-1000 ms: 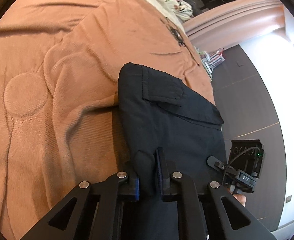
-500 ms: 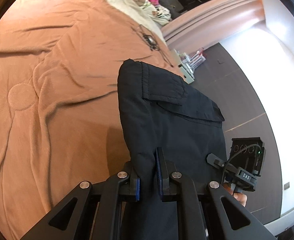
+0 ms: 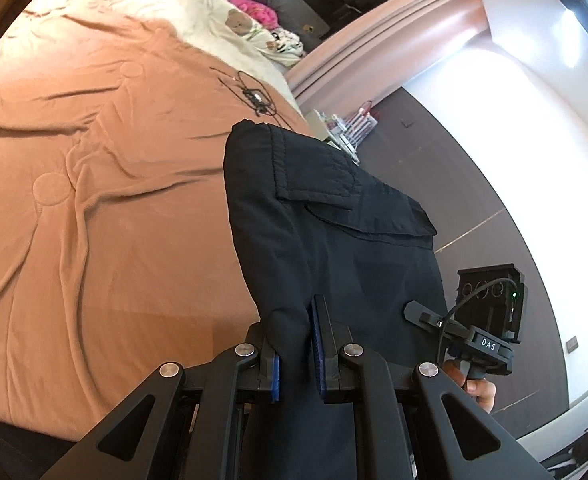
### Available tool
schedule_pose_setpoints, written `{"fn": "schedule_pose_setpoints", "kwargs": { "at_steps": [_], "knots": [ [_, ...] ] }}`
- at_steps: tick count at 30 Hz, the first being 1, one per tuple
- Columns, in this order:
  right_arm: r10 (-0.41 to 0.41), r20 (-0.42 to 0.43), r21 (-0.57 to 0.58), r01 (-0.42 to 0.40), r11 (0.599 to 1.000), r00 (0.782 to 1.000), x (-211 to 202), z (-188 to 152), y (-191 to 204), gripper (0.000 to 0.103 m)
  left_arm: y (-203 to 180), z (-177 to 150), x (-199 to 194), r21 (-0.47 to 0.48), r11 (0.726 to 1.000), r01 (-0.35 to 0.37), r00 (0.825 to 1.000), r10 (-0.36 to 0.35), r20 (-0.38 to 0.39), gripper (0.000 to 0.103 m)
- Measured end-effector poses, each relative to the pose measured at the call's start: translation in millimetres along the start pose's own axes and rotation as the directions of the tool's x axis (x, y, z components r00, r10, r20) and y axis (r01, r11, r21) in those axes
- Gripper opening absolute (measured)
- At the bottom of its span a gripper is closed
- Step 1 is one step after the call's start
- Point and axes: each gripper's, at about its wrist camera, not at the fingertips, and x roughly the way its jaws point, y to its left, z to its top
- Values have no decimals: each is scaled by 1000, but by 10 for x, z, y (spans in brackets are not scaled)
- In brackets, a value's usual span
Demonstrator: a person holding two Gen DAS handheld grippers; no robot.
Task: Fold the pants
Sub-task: 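Lift the folded trouser stack with both tools off the blanket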
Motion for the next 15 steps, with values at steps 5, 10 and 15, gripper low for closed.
{"fn": "schedule_pose_setpoints", "kwargs": {
  "at_steps": [5,10,15],
  "knots": [
    [0,15,-12,0,1000,1000,-204,19,-53,23,-101,-13,40,20,1000,6,1000,-6,-4,13],
    [-13,40,-30,14,999,999,-463,54,-94,23,-213,43,189,48,998,29,999,-28,-15,13],
    [-50,69,-34,53,998,996,-762,84,-190,23,-426,117,466,78,995,66,997,-62,-42,13]
  ]
}}
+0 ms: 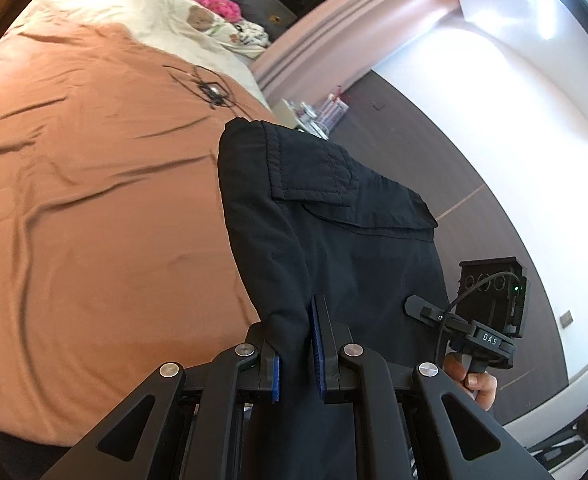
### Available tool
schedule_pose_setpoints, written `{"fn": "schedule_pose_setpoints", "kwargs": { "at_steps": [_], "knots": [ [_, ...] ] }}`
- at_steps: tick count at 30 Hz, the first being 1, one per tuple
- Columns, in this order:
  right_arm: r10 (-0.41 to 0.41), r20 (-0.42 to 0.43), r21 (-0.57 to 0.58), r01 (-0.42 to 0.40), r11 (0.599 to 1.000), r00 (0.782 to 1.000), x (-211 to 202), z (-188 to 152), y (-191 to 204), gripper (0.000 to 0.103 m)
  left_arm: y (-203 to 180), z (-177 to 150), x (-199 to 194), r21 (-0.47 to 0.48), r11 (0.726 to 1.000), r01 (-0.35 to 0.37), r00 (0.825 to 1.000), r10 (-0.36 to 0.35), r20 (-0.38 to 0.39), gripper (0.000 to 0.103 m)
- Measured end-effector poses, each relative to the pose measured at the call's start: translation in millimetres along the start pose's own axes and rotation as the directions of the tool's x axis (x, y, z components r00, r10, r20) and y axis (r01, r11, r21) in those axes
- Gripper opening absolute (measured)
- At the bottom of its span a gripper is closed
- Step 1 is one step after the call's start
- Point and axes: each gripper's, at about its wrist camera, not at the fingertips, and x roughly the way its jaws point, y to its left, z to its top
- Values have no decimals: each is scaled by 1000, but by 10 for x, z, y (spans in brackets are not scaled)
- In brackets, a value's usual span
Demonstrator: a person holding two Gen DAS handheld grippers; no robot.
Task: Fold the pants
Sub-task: 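Lift the folded trouser stack with both tools off the blanket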
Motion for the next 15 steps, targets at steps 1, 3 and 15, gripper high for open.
{"fn": "schedule_pose_setpoints", "kwargs": {
  "at_steps": [1,3,15],
  "knots": [
    [-8,5,0,8,1000,1000,-65,24,-41,23,-24,29,71,6,1000,5,1000,-5,-7,13],
    [-23,11,-3,23,1000,1000,-156,41,-87,23,-90,74,216,19,1000,20,1000,-19,-20,13],
    [-95,20,2,95,995,995,-881,247,-532,23,-614,257,1240,77,992,102,989,-93,-115,13]
  ]
}}
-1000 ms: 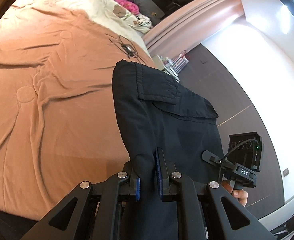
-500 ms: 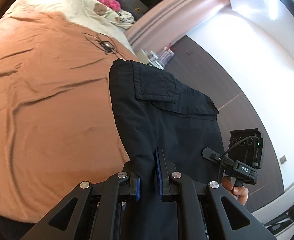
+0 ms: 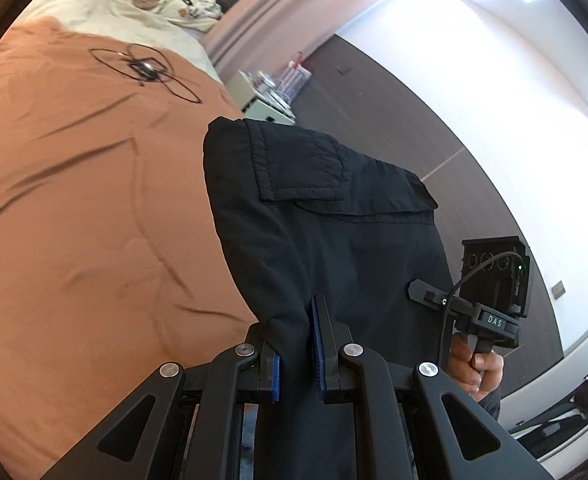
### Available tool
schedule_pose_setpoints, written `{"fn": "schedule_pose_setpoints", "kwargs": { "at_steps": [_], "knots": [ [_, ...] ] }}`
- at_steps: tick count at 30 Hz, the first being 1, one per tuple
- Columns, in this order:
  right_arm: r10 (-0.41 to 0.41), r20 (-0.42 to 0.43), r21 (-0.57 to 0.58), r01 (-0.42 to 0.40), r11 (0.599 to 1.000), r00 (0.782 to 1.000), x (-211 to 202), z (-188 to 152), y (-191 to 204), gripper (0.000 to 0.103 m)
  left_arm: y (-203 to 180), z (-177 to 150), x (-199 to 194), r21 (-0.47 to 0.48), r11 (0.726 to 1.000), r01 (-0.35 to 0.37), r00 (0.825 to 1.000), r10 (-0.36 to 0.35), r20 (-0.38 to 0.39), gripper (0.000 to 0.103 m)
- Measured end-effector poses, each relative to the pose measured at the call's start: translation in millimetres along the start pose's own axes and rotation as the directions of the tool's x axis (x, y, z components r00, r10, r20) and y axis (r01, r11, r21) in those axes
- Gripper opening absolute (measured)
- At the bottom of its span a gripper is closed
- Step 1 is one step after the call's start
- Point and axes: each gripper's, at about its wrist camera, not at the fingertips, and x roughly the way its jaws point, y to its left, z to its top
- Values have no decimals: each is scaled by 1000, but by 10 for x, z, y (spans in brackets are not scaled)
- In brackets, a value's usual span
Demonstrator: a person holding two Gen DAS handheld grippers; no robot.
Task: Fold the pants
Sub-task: 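Lift the folded trouser stack with both tools off the blanket, then carry the stack and lower it onto the bed corner, opening both tools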
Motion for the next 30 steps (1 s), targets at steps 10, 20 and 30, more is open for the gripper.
{"fn": "schedule_pose_setpoints", "kwargs": {
  "at_steps": [10,20,30],
  "knots": [
    [-68,17,1,68,998,998,-451,136,-267,22,-328,200,834,32,998,59,997,-57,-53,13],
    [-99,16,0,99,995,995,-614,118,-597,22,-419,300,1571,36,996,87,990,-82,-118,13],
    [-140,-24,-6,140,990,990,-592,297,-905,22,-382,280,2179,27,996,85,979,-79,-188,13]
  ]
}}
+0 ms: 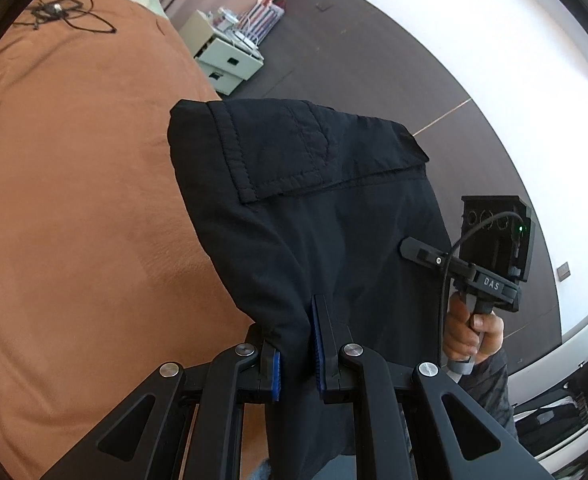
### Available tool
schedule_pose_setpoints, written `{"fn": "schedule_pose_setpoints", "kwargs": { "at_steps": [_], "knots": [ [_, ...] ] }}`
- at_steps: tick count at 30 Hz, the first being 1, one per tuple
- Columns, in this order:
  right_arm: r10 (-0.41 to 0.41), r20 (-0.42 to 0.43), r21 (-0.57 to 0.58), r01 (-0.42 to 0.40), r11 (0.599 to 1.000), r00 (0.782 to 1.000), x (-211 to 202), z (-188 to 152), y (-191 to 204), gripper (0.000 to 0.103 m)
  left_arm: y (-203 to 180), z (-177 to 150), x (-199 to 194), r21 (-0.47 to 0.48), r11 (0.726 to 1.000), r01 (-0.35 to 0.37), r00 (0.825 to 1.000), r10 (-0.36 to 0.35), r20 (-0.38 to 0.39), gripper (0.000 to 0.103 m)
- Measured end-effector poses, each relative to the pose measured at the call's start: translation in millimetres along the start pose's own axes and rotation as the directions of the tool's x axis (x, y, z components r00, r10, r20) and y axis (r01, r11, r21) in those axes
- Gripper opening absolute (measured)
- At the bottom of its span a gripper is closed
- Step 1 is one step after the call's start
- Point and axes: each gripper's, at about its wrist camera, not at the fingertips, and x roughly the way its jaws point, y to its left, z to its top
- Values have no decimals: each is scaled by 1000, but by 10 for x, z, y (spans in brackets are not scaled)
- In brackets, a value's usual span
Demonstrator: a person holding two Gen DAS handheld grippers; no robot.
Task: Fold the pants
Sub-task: 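Carry the stack and lower it onto the bed corner, opening both tools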
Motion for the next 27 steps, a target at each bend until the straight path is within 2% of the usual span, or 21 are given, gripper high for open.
{"fn": "schedule_pose_setpoints", "kwargs": {
  "at_steps": [8,14,16,17,18,19,20,21,23,27],
  "knots": [
    [-8,-23,34,9,999,1000,59,1,-245,22,15,80,209,11,1000,-4,999,5,-38,13],
    [-50,-59,36,53,998,997,67,69,-311,22,52,52,378,-8,1000,2,998,-2,-68,13],
    [-67,-67,49,70,996,996,94,104,-350,23,83,-20,396,-24,1000,-15,997,14,-77,15],
    [-90,-78,65,95,993,993,132,128,-392,25,106,-66,425,-26,999,-42,995,39,-93,16],
    [-141,-92,96,150,984,986,190,140,-446,33,151,-85,486,-37,995,-90,989,85,-120,24],
    [-194,-117,118,207,971,974,237,131,-485,44,192,-146,481,-59,990,-125,983,116,-146,30],
    [-255,-152,144,276,950,955,291,101,-536,48,255,-198,497,-80,986,-149,977,134,-164,32],
    [-283,-162,162,308,938,945,297,66,-563,53,287,-237,480,-85,984,-158,975,142,-169,34],
    [-336,-148,196,361,912,930,224,-30,-587,54,289,-329,416,-79,985,-153,975,138,-172,34],
    [-384,-51,241,384,891,922,-93,-223,-478,54,256,-477,281,-80,984,-161,974,145,-176,35]
  ]
}}
